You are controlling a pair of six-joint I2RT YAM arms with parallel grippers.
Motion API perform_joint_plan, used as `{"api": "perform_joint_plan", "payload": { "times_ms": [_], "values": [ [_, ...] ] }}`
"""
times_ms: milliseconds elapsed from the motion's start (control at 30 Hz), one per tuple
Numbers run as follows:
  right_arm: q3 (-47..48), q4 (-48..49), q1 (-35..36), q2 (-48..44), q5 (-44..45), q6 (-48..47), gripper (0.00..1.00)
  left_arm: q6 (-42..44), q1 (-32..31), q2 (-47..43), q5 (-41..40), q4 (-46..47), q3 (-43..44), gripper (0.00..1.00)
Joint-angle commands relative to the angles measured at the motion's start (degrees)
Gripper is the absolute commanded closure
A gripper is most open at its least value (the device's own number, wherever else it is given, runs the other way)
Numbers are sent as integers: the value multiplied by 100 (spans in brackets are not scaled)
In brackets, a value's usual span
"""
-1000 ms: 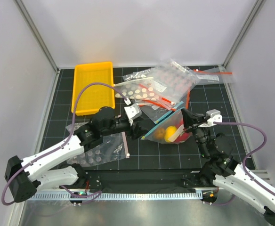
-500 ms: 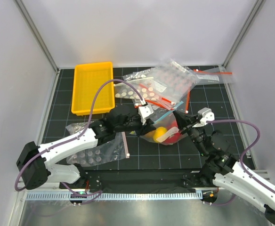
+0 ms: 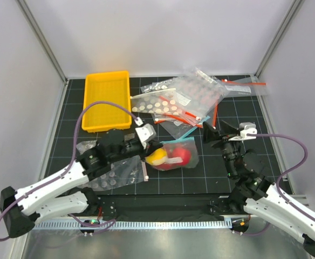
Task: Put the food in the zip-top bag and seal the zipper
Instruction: Place the zipper food storage bag at the center of the board.
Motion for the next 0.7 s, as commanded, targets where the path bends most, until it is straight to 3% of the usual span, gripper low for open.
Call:
{"api": "perform_joint_plan", "payload": {
  "times_ms": [0,433,533,667],
  "values": [
    [199,291,-4,170,1211,397,23,-204,-8,-499,83,549,-108,100],
    [313,141,-4,548,1387,555,20,-398,-16,-394,146,172,146,100],
    [348,150,-4,680,1422,599,17,-346,-16,-306,-90,40,164,100],
    [558,-60,-4,1004,1378,783,7,-214,-16,-78,-1212,92,172,100]
  ]
}}
